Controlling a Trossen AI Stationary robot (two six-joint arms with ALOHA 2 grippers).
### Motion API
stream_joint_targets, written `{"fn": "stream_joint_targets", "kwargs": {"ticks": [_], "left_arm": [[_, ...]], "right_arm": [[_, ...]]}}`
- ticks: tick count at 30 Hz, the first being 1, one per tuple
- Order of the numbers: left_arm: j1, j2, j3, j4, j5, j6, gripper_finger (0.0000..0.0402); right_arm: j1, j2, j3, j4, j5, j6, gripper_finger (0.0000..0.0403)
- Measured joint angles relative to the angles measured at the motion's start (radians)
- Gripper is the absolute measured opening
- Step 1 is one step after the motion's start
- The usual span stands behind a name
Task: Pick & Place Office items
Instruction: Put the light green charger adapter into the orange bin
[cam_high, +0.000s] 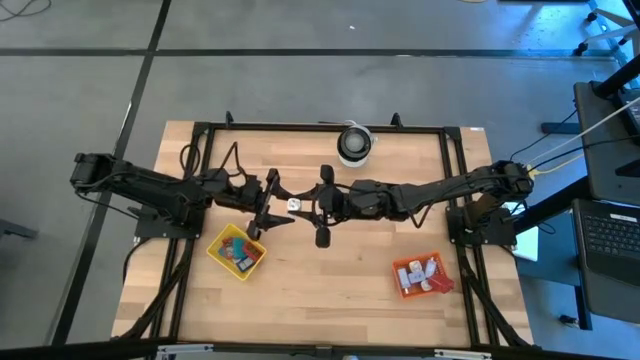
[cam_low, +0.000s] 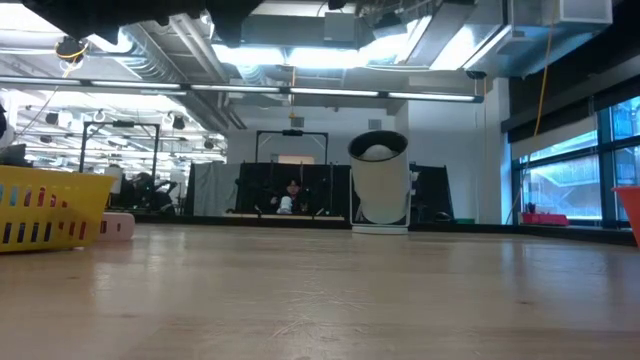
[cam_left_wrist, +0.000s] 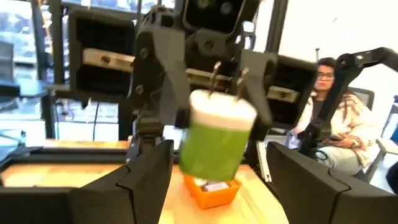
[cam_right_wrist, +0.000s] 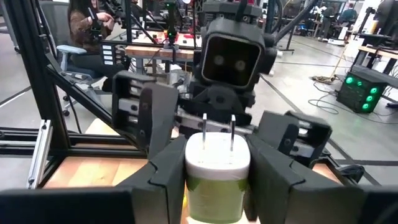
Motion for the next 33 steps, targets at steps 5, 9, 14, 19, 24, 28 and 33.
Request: {"fn": "stream_joint_targets", "kwargs": {"ticks": [5, 9, 14, 19, 24, 28, 33], "left_arm": [[0.012, 0.0, 0.0, -0.037, -0.062, -0.019, 0.0256], [0.025, 0.0, 0.0, -0.06, -0.07, -0.035, 0.0256], [0.026, -0.001, 0.0, -0.112, -0.073, -0.034, 0.0256], [0.026, -0.038, 0.0, -0.163, -0.074, -0.005, 0.0256], [0.037, -0.135, -0.002, -0.258, -0.12, 0.025, 0.0255], [0.047, -0.231, -0.002, -0.355, -0.153, 0.039, 0.0255], [0.048, -0.336, -0.002, -0.448, -0.227, 0.039, 0.0255]], "right_arm": [[0.0, 0.0, 0.002, -0.004, 0.003, 0.0, 0.0136], [0.0, 0.0, 0.03, -0.032, 0.004, -0.016, 0.0136], [0.003, -0.03, 0.061, -0.143, 0.114, 0.002, 0.0136], [0.01, -0.107, 0.061, -0.313, 0.195, 0.063, 0.0136], [0.041, -0.246, 0.061, -0.537, 0.314, 0.147, 0.0136], [0.084, -0.362, 0.061, -0.733, 0.389, 0.258, 0.0136], [0.174, -0.449, 0.061, -1.054, 0.531, 0.528, 0.0136]]}}
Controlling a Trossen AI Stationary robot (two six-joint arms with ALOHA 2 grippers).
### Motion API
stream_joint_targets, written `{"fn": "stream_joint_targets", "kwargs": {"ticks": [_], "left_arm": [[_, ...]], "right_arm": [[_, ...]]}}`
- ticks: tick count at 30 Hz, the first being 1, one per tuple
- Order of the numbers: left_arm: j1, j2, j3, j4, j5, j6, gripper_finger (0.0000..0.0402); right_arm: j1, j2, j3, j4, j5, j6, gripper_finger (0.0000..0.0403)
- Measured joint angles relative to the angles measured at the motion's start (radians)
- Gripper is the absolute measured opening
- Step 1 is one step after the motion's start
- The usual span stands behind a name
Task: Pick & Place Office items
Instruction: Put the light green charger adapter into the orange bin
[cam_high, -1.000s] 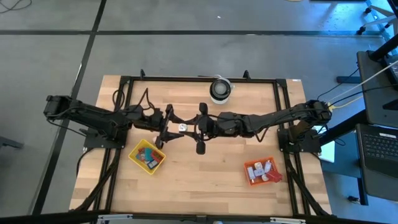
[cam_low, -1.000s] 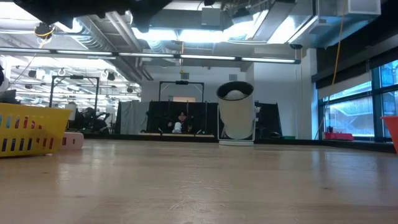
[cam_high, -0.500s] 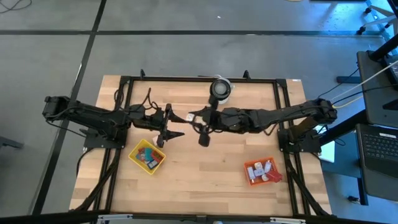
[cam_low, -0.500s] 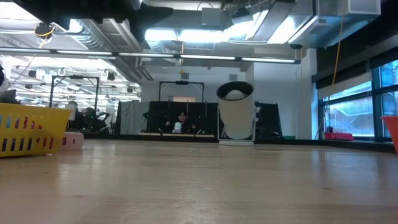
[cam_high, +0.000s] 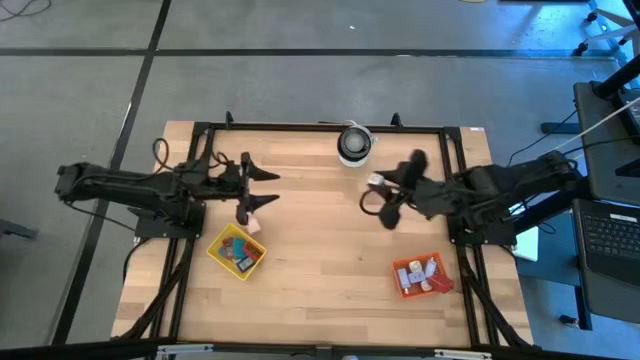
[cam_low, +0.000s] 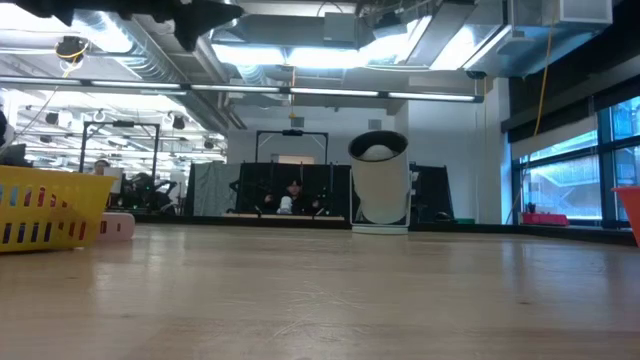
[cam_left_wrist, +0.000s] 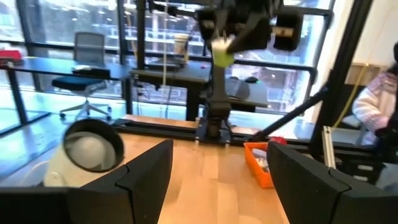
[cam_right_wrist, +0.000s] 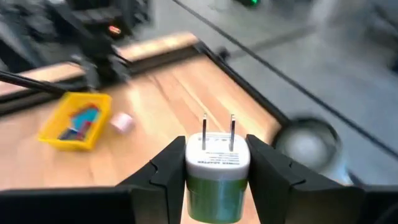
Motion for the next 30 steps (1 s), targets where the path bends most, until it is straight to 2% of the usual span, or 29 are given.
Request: {"fn": "stream_joint_targets", "kwargs": {"ticks": [2, 6, 10, 14, 19, 23, 30], "left_arm": [[0.0, -0.033, 0.0, -0.024, -0.017, -0.009, 0.0255], [0.0, -0.081, 0.0, -0.059, -0.022, -0.018, 0.0255], [0.0, -0.105, 0.0, -0.092, -0.051, -0.017, 0.0255], [0.0, -0.105, 0.0, -0.187, -0.151, -0.014, 0.0255], [0.001, -0.087, -0.001, -0.299, -0.275, -0.085, 0.0255], [0.0, -0.084, -0.001, -0.293, -0.256, -0.098, 0.0255], [0.0, -0.084, -0.001, -0.268, -0.217, -0.099, 0.0255]], "right_arm": [[0.05, -0.011, 0.0, -0.135, 0.056, 0.148, 0.0136], [0.187, -0.008, 0.0, -0.406, 0.102, 0.487, 0.0136], [0.314, 0.017, 0.0, -0.561, 0.111, 0.77, 0.0136], [0.412, 0.058, 0.0, -0.625, 0.093, 0.961, 0.0136], [0.479, 0.141, -0.001, -0.712, 0.042, 1.132, 0.0136], [0.514, 0.199, -0.007, -0.788, -0.009, 1.244, 0.0136], [0.607, 0.199, -0.173, -0.673, -0.103, 1.438, 0.0136]]}}
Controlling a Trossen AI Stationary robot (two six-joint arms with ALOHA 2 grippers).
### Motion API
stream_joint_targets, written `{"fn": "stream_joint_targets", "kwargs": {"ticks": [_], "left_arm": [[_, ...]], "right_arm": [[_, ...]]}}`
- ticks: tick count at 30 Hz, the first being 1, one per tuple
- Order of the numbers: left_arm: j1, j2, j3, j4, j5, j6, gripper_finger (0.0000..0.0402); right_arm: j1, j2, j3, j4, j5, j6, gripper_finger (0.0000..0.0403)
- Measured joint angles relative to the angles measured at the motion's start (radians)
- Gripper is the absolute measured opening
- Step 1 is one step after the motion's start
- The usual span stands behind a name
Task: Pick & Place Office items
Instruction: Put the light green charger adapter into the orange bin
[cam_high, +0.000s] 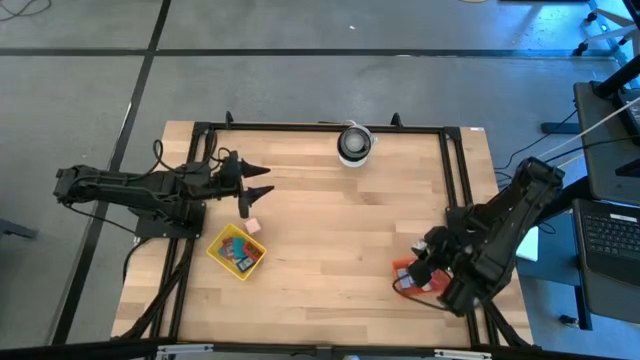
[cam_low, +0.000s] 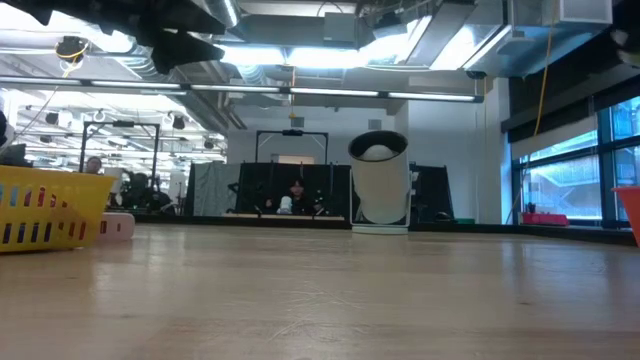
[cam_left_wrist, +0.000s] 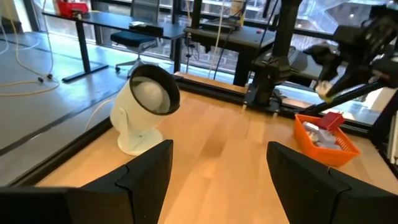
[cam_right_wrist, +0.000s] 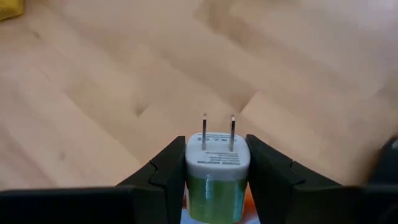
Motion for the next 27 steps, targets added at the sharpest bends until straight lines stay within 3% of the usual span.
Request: {"fn": "stream_joint_targets", "kwargs": {"ticks": [10, 17, 27], "left_arm": [[-0.001, 0.0, 0.0, -0.001, 0.003, -0.016, 0.0255], [-0.001, 0.0, 0.0, -0.002, 0.003, -0.024, 0.0255], [-0.001, 0.024, 0.0, -0.004, 0.01, -0.024, 0.0255]], "right_arm": [[0.08, 0.0, -0.182, 0.309, -0.009, 0.109, 0.0136], [0.035, 0.0, -0.254, 0.479, -0.058, 0.032, 0.0136], [-0.078, 0.018, -0.286, 0.578, -0.183, -0.127, 0.0136]]}}
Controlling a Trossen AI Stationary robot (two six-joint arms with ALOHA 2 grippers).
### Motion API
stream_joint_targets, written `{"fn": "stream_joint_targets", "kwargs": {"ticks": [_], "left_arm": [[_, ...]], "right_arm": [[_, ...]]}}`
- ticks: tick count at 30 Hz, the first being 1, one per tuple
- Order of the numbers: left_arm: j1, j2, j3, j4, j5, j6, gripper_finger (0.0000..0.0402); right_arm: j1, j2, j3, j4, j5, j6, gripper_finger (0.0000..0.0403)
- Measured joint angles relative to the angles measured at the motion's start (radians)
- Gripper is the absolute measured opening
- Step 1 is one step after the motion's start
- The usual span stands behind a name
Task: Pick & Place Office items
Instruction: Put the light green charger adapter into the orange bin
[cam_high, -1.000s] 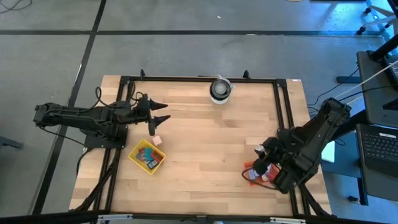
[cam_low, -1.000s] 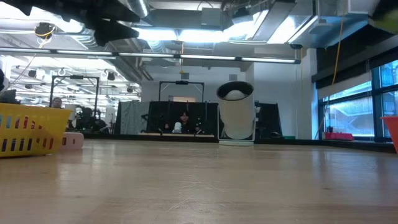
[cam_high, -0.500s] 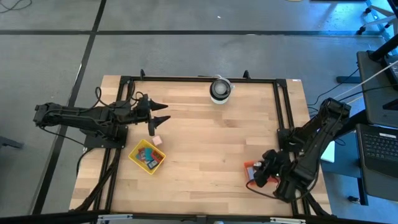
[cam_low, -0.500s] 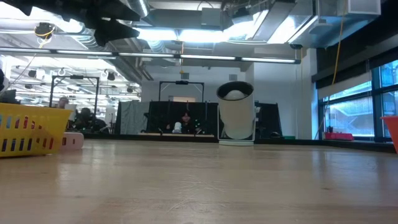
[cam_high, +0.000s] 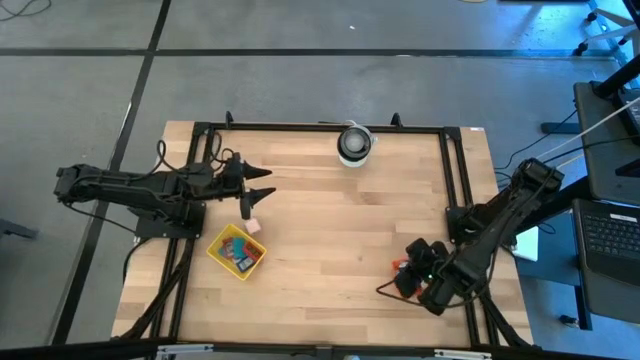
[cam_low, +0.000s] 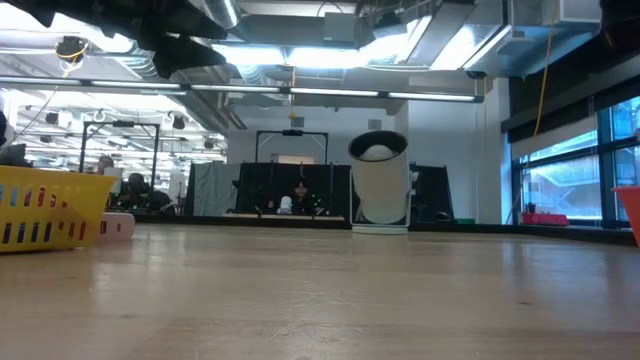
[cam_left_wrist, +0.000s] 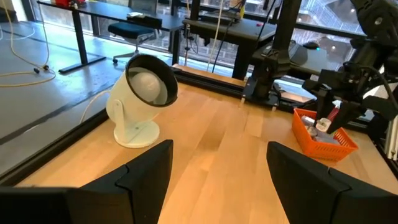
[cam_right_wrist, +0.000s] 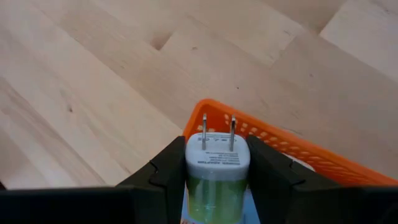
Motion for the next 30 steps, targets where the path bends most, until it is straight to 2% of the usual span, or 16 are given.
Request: {"fn": "stream_joint_targets", "kwargs": {"ticks": [10, 21, 30], "left_arm": [[0.0, 0.063, 0.0, -0.003, 0.019, 0.0, 0.0255], [0.0, 0.066, 0.0, 0.001, 0.019, 0.0, 0.0255], [0.0, 0.066, 0.0, 0.001, 0.019, 0.0, 0.0255]], "right_arm": [[-0.039, 0.055, 0.001, 0.036, -0.091, -0.06, 0.0136], [-0.036, 0.072, 0.001, 0.007, -0.161, -0.049, 0.0136], [-0.036, 0.076, -0.002, 0.011, -0.161, -0.064, 0.0204]]}}
